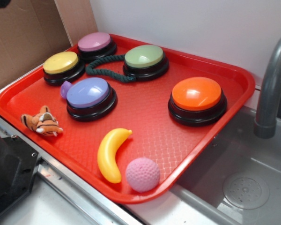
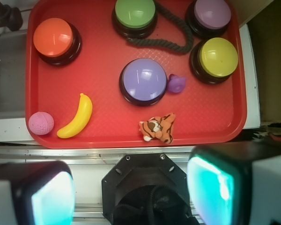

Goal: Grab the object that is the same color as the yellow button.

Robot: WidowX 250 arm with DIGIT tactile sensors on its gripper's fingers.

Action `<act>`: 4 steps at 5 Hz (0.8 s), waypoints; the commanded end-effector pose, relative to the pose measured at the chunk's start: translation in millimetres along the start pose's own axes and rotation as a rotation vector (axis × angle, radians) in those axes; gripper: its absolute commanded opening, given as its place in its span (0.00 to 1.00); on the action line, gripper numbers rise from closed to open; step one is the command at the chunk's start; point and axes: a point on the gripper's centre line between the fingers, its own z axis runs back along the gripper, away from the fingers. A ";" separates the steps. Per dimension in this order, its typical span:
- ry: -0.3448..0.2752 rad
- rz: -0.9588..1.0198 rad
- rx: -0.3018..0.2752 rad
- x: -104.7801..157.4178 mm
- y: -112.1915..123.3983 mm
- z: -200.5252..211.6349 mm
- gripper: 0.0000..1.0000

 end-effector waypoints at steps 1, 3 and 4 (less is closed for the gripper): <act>0.028 0.162 -0.048 15.3 -31.4 -46.6 1.00; 0.047 0.357 -0.048 22.3 -72.3 -117.7 1.00; 0.035 0.407 -0.063 22.8 -87.2 -146.6 1.00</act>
